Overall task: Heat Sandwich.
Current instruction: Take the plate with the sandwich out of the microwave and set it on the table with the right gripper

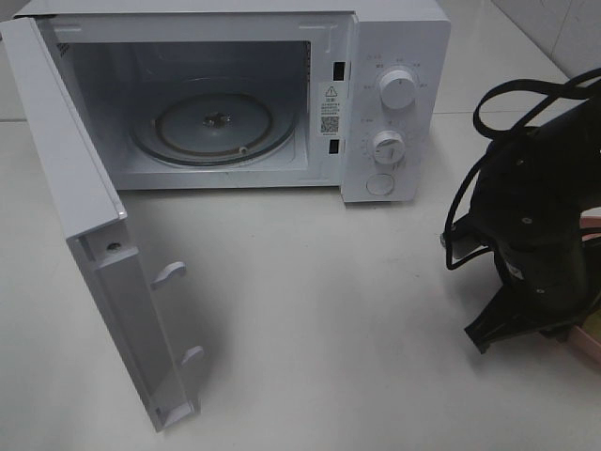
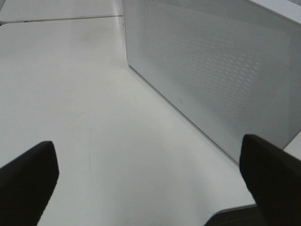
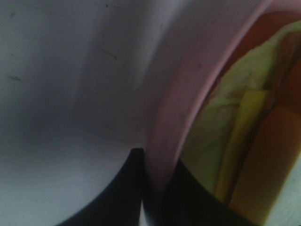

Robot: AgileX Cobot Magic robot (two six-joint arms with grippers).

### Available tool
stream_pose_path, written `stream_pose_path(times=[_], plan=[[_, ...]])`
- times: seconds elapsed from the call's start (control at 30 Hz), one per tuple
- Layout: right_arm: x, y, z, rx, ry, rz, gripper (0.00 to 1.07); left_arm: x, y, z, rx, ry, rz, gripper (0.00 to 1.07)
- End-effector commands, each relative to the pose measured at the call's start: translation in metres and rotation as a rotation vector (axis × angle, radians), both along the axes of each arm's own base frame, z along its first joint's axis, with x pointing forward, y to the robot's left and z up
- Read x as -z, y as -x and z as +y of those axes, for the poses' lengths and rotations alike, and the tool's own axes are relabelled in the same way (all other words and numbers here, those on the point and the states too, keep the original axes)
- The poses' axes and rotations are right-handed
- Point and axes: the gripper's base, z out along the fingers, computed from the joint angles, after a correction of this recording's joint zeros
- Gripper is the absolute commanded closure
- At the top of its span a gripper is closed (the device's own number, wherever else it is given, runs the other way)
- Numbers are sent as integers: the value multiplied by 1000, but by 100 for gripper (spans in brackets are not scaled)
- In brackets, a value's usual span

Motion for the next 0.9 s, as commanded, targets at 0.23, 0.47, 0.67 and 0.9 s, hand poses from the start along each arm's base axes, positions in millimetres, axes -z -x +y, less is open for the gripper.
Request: stream_pose_path(times=[0.23,0.47,0.67,0.9], plan=[[17,-7,-7,-8,21,19,100,1,3,0,-6,5,-25,3],[23,-8,-5,-13,6,24,96,1,3,0,-6,5,-25,3],[22,-6,-5,4,6,31,88,1,3,0,-6,5,-25,3],[0,-6,-3,4,-55,-22,71,1,3,0,-6,5,-25,3]])
